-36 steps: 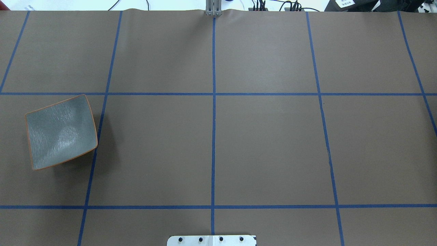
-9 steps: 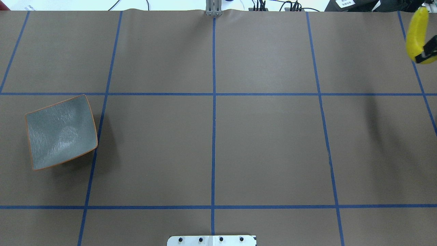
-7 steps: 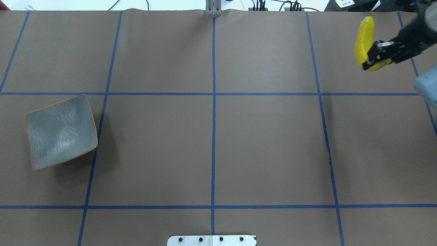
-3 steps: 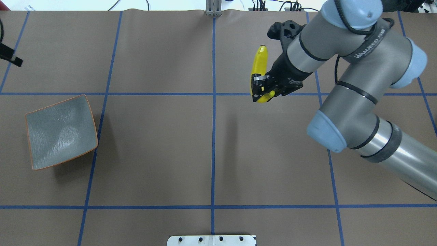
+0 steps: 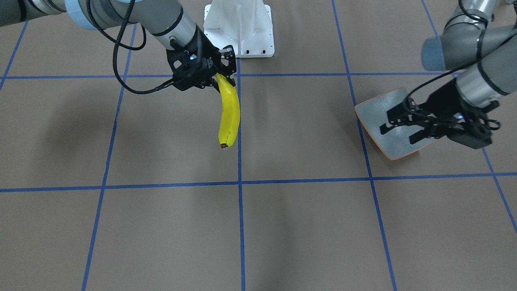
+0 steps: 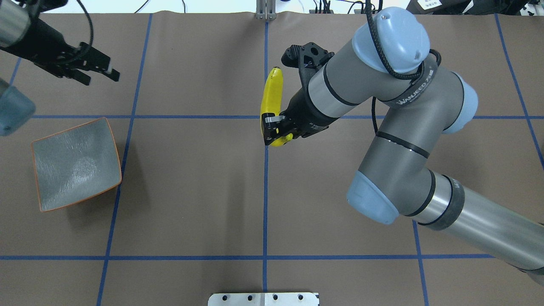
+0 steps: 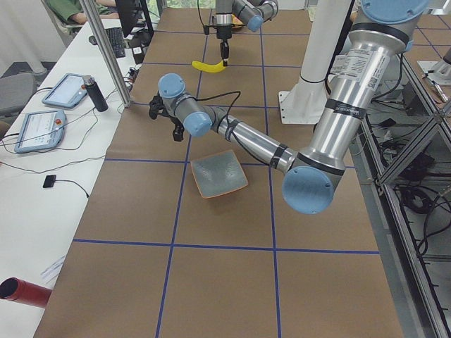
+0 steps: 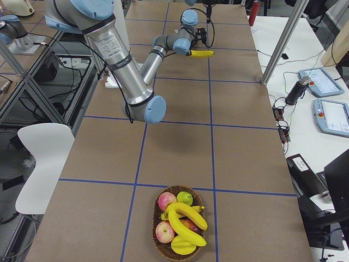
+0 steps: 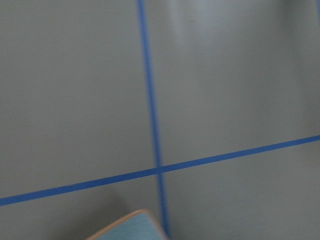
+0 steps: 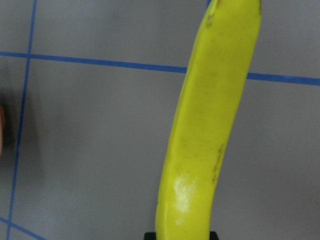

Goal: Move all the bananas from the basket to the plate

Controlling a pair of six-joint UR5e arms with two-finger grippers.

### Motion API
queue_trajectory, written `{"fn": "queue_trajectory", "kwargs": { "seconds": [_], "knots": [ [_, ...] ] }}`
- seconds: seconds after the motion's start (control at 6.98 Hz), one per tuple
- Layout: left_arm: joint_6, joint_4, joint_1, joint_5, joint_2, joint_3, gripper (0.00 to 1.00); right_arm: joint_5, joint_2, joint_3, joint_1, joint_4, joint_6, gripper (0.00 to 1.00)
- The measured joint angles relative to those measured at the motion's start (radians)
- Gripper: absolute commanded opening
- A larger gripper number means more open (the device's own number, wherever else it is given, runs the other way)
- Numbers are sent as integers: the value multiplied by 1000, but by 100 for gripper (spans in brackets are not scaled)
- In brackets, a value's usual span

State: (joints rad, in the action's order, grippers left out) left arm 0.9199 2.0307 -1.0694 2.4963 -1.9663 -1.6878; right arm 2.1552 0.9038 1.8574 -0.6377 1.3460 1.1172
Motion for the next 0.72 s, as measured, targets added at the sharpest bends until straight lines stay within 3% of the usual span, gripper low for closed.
{"fn": "queue_trajectory", "kwargs": {
  "seconds": [0.43,0.72],
  "knots": [
    [249,243,118,-9,-73,4,98,-64,-6,7,54,-60,20,0],
    [287,290,164,-54,-144,-2,98,-67,2,2,62,-107,22,0]
  ]
}}
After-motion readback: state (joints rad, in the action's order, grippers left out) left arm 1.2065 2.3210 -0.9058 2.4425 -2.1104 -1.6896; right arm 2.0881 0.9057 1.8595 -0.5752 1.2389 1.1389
